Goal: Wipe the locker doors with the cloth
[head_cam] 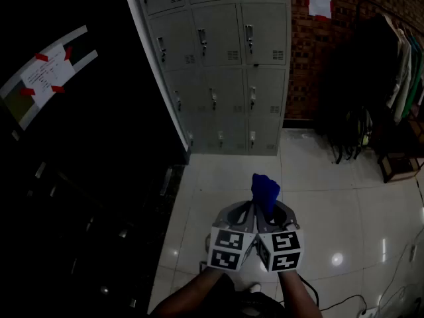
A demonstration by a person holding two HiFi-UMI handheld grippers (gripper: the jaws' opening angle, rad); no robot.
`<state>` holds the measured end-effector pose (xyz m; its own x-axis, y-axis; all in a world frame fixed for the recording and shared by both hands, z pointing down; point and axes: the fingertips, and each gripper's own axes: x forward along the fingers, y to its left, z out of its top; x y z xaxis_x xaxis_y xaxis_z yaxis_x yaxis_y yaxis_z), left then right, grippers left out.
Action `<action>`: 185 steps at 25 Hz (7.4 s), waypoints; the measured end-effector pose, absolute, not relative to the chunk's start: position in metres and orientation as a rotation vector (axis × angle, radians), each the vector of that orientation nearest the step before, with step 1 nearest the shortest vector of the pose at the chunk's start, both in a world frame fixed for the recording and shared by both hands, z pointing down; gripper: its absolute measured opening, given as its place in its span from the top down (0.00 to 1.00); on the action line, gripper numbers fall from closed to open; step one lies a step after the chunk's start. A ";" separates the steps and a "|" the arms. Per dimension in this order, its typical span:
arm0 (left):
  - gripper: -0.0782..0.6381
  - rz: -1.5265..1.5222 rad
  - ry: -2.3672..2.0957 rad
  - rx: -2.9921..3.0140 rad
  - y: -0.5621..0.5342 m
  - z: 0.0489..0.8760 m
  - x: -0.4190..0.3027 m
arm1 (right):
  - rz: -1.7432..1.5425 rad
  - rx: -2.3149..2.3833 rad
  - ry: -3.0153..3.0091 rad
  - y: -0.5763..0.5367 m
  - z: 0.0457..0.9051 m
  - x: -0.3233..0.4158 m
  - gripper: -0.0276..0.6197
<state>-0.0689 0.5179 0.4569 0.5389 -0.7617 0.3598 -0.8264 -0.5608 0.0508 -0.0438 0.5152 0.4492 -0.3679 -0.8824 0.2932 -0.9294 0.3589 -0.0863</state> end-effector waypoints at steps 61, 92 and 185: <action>0.89 0.168 -1.445 2.639 -0.213 0.338 0.001 | -0.016 1.581 -2.595 -0.215 0.314 0.034 0.84; 0.89 0.020 -1.177 2.844 -0.351 0.257 0.034 | -0.331 1.896 -2.533 -0.379 0.142 0.086 0.84; 0.89 0.125 -1.288 2.677 -0.344 0.359 0.012 | -0.093 2.028 -2.482 -0.336 0.309 0.121 0.83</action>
<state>0.0121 -0.3436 0.3587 0.6238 -0.7675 0.1477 -0.7816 -0.6131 0.1148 0.1206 -0.3356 0.3090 -0.1984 -0.9763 -0.0869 -0.9800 0.1989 0.0037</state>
